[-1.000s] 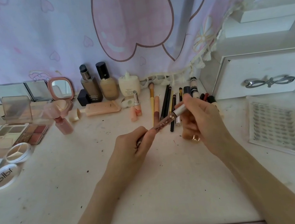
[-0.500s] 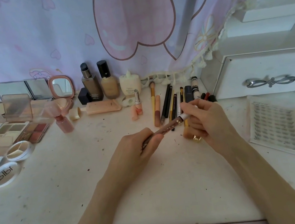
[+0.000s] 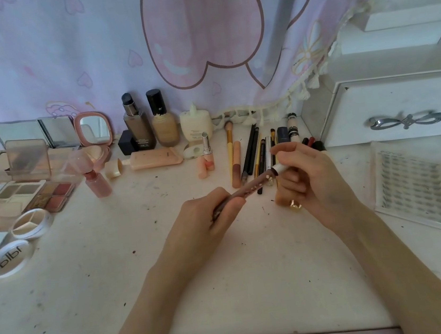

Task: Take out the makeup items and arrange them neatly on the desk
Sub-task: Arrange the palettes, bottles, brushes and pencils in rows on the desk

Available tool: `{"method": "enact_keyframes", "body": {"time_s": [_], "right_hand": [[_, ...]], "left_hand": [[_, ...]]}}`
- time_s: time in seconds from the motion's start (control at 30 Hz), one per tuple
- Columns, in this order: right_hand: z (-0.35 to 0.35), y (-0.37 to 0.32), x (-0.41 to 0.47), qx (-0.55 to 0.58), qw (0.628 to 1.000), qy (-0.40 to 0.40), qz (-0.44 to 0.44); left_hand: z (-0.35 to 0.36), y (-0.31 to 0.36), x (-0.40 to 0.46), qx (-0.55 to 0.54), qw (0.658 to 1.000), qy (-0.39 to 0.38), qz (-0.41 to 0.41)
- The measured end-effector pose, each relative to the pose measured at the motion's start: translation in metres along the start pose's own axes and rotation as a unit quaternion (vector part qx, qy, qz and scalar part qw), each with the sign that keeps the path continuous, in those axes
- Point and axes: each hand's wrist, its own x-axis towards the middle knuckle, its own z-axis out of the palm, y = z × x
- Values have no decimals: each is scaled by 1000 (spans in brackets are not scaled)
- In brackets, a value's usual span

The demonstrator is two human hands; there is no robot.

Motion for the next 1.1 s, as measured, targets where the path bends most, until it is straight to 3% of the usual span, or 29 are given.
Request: {"method": "enact_keyframes", "body": {"time_s": [0.1, 0.27, 0.43, 0.63, 0.9, 1.1], "right_hand": [[0, -1, 1, 3, 1000, -28, 1], [-1, -1, 0, -95, 995, -16, 20], [-3, -3, 2, 28, 1000, 3, -6], [-1, -3, 0, -25, 999, -19, 11], [-1, -4, 0, 77, 997, -14, -22], [-2, 0, 0, 44, 997, -47, -36]], "left_hand": [[-1, 1, 0, -3, 1000, 6, 3], [0, 0, -1, 9, 1000, 2, 3], [-1, 1, 0, -2, 1000, 8, 0], [0, -1, 0, 5, 1000, 14, 3], [0, 0, 0, -1, 1000, 5, -11], [-1, 0, 0, -62, 997, -2, -40]]}}
